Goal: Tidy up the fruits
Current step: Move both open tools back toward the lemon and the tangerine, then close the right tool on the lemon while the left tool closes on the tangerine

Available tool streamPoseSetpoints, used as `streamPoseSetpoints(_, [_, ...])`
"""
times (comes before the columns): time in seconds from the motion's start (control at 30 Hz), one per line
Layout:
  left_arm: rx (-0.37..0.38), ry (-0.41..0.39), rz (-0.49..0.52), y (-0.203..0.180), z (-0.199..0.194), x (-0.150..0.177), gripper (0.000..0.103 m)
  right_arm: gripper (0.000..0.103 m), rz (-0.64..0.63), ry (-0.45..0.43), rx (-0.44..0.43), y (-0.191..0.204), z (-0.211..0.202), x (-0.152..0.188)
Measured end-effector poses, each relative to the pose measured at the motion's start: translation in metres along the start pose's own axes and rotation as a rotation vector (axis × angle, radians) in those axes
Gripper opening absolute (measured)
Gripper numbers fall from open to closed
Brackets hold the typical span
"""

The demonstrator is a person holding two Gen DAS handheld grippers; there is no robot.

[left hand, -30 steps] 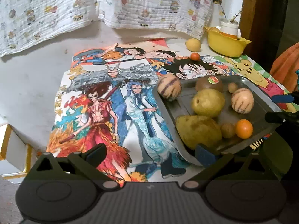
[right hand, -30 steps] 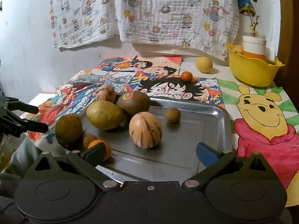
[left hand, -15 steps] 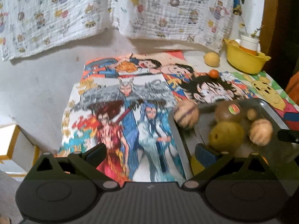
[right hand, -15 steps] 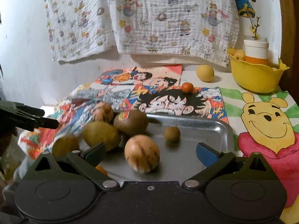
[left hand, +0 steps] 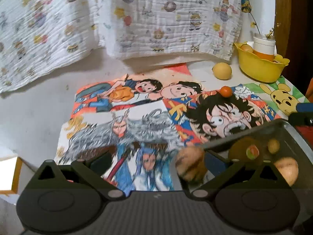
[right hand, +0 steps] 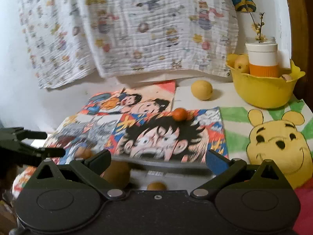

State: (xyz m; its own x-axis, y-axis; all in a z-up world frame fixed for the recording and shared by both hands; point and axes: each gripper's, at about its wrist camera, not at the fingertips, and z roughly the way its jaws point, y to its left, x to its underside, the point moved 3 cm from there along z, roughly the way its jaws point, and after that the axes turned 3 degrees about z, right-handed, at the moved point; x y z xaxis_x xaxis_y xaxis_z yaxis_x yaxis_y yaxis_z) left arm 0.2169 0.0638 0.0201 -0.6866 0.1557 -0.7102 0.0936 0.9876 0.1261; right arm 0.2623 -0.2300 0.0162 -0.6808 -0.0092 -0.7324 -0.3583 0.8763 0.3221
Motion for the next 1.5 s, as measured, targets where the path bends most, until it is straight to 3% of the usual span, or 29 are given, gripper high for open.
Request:
streamPoseSetpoints(0.33, [0.127, -0.037, 0.110, -0.024, 0.038, -0.050, 0.103, 0.102, 0.042, 0.021, 0.045, -0.021, 0.038, -0.075])
streamPoseSetpoints(0.63, [0.254, -0.083, 0.250, -0.067, 0.066, -0.081, 0.103, 0.102, 0.005, 0.052, 0.155, -0.034, 0.105, -0.118])
streamPoseSetpoints(0.8, [0.275, -0.156, 0.359, -0.091, 0.086, -0.096, 0.103, 0.102, 0.035, 0.111, 0.179, -0.040, 0.150, -0.141])
streamPoseSetpoints(1.07, [0.386, -0.066, 0.262, -0.097, 0.142, -0.111, 0.102, 0.102, 0.173, 0.187, 0.213, -0.059, 0.208, -0.151])
streamPoseSetpoints(1.27, [0.408, -0.045, 0.218, -0.098, 0.164, -0.116, 0.100, 0.102, 0.197, 0.183, 0.302, -0.068, 0.232, -0.151])
streamPoseSetpoints(1.5, [0.422, -0.040, 0.196, -0.100, 0.179, -0.120, 0.092, 0.102, 0.227, 0.213, 0.327, -0.078, 0.252, -0.143])
